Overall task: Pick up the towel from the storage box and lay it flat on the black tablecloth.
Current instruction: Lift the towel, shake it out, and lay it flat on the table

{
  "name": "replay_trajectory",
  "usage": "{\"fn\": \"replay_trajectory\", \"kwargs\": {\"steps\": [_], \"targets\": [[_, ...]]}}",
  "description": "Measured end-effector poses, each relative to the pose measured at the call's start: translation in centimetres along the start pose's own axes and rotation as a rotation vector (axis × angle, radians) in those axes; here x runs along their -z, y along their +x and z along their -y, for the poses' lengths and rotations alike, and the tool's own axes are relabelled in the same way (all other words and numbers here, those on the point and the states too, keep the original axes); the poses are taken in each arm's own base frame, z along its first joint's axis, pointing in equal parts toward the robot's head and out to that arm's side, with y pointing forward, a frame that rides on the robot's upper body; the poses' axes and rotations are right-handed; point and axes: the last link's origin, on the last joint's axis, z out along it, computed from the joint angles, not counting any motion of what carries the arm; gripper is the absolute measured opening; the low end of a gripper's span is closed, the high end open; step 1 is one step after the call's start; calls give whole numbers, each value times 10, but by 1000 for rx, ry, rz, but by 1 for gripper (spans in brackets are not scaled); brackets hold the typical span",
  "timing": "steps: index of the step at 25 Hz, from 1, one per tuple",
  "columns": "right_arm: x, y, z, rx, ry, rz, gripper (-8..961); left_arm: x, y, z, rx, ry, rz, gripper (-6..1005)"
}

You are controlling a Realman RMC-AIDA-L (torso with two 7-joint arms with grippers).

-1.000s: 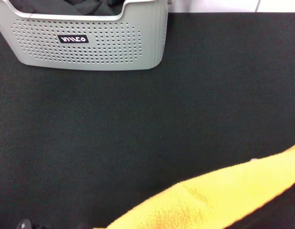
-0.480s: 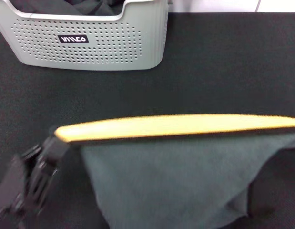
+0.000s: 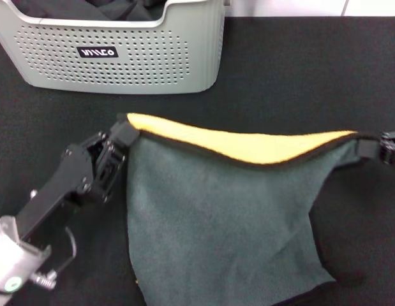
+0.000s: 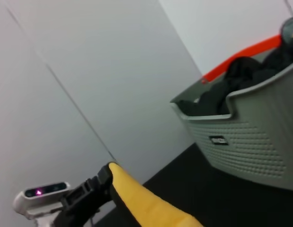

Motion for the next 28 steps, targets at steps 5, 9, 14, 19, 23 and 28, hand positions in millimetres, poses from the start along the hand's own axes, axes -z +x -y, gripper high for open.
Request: {"fn": "replay_trajectory", "kwargs": {"steps": [5,9,14,19,23,28], "targets": [[-12,-4,26,31,99,-30,16,-10,-2,22,16,119,13,5],[-24,-1,45,56,205,-55,16,-17,-5,48,88,259,41,6],[-45,3,66,84,326,-101,15,-31,-11,70,119,356,96,7],[-73,2,85,103,391,-148,15,-40,-17,86,124,444,140,7],[-95,-5,95,144,419,-181,15,-48,-21,95,126,492,178,8],[-115,-11,100,179,434,-212,15,-57,-23,105,127,540,208,9]]}}
